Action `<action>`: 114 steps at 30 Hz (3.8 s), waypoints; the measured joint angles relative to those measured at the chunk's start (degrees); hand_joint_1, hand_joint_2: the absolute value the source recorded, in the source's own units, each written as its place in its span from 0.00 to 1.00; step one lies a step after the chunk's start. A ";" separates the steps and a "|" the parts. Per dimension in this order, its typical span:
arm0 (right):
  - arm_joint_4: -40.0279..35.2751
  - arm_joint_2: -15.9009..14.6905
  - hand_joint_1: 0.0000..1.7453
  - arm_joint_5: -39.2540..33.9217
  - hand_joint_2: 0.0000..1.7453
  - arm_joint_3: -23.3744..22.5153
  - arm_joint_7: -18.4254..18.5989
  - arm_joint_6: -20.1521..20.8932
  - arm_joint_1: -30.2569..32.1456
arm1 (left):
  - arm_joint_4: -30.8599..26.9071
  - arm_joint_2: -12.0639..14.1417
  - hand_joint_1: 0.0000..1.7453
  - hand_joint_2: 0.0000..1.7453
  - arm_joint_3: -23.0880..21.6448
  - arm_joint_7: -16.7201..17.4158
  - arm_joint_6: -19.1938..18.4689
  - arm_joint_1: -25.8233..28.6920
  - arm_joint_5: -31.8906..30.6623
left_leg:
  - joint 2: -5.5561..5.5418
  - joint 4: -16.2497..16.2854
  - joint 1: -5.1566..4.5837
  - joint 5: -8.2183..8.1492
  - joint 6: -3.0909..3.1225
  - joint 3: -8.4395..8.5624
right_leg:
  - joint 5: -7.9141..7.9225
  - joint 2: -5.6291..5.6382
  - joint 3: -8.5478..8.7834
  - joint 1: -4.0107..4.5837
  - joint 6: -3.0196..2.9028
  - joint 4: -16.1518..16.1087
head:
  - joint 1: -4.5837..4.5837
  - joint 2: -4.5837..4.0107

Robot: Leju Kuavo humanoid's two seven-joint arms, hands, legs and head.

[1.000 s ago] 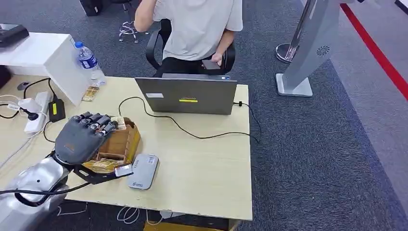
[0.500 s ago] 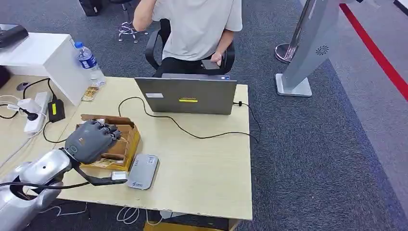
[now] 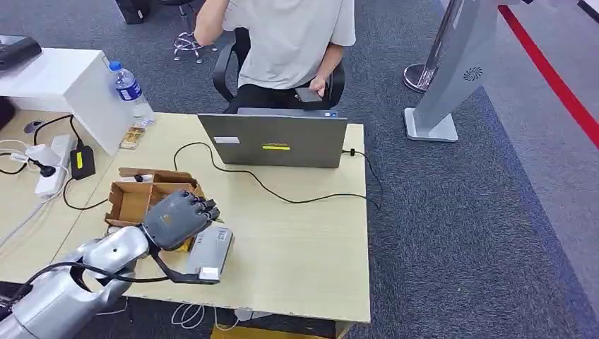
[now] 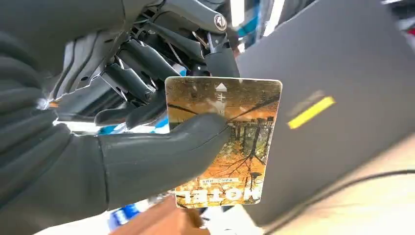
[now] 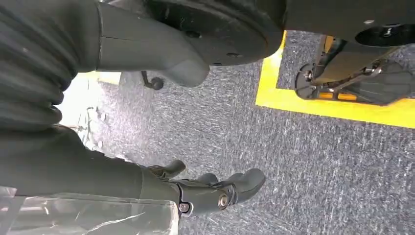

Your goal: Pass the card to the sensor for recognition and then transmit it.

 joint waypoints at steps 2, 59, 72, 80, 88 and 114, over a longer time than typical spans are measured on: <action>0.00 0.00 0.00 -0.02 1.00 0.13 0.00 0.00 -0.03 | 0.00 -0.24 1.00 1.00 -0.94 -0.22 0.09 -0.03 0.00 | 0.00 0.00 0.00 0.00 0.00 0.00 | 0.00 0.00 0.00 0.00 0.00 0.00 | -0.02 0.00; 0.20 0.07 0.00 -1.40 1.00 4.37 1.97 1.44 -2.00 | 1.46 8.09 1.00 1.00 -18.91 0.24 -13.07 -9.49 11.67 | -0.01 0.01 0.03 0.02 0.02 -0.01 | 0.01 0.00 0.01 0.02 -0.01 0.01 | 0.00 0.00; 0.20 0.11 0.00 -1.97 1.00 5.40 1.99 1.46 -2.29 | 4.79 5.12 1.00 1.00 -20.55 2.87 -2.16 -11.16 10.22 | -0.07 0.07 0.01 0.06 0.08 0.00 | 0.02 -0.06 0.01 0.01 0.00 0.00 | 0.00 0.00; 0.22 0.13 0.00 0.00 1.00 7.15 1.88 1.79 -2.62 | 0.06 -7.15 1.00 1.00 -7.76 6.99 21.67 -14.07 -0.79 | -0.05 0.20 0.00 0.07 0.10 -0.12 | 0.20 -0.02 -0.03 0.01 0.14 0.00 | 0.15 0.00; 0.22 0.44 0.00 2.89 1.00 11.06 4.22 4.28 -5.03 | 13.00 -14.34 1.00 1.00 5.29 8.85 21.92 -32.42 -13.58 | -0.06 0.21 0.13 0.41 0.07 -0.23 | 0.50 0.00 -0.16 0.06 0.07 0.01 | 0.07 0.00; 0.07 1.90 0.00 2.78 1.00 14.21 4.50 6.34 -6.05 | 57.20 -23.69 0.00 1.00 6.84 13.99 19.52 -52.94 -19.89 | -0.08 0.21 0.10 0.56 0.09 -0.41 | 0.63 -0.05 -0.27 0.08 0.09 0.02 | 0.07 0.00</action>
